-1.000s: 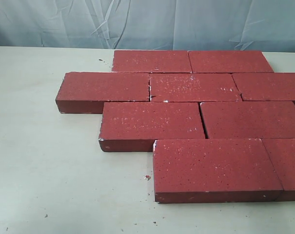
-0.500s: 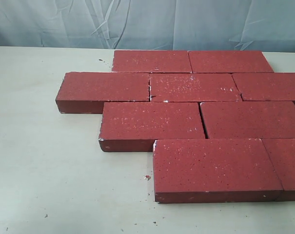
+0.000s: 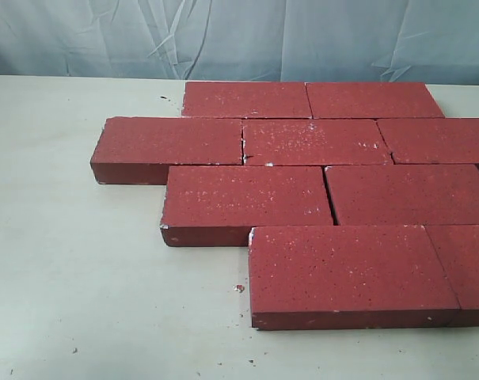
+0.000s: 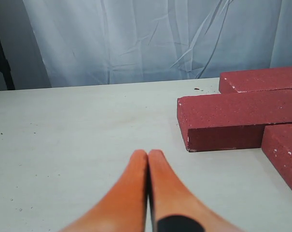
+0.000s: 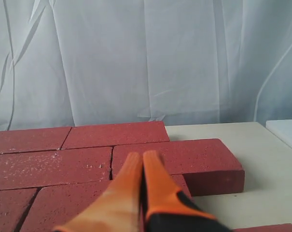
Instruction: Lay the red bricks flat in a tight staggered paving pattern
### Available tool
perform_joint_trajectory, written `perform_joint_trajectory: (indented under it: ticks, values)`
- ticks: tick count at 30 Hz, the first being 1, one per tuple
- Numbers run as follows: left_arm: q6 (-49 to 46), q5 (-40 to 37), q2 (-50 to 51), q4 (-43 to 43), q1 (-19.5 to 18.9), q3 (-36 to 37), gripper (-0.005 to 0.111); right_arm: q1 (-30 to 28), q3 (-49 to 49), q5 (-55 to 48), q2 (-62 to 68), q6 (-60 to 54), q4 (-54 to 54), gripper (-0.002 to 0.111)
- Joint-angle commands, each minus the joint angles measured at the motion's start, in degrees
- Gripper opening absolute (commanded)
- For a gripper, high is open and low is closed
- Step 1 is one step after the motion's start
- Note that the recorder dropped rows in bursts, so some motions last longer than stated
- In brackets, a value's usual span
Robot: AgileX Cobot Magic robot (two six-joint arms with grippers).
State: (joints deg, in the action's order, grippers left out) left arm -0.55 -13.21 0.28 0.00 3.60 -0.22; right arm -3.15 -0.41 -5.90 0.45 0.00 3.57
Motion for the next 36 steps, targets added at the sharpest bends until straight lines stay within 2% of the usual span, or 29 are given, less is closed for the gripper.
perform_joint_trajectory:
  ticks: [1, 10, 15, 36]
  values:
    - [-0.1, 0.2, -0.3, 0.0, 0.0, 0.2, 0.0, -0.4, 0.4, 0.4, -0.5, 0.0, 0.0, -0.001]
    - [-0.1, 0.2, -0.3, 0.0, 0.0, 0.2, 0.0, -0.4, 0.4, -2.7, -0.5, 0.0, -0.5, -0.001]
    - [-0.1, 0.2, -0.3, 0.0, 0.0, 0.2, 0.0, -0.4, 0.4, -10.8, -0.5, 0.0, -2.8, -0.001]
    - [-0.1, 0.2, -0.3, 0.0, 0.0, 0.2, 0.0, -0.4, 0.4, -13.3, -0.5, 0.0, -2.8, -0.001]
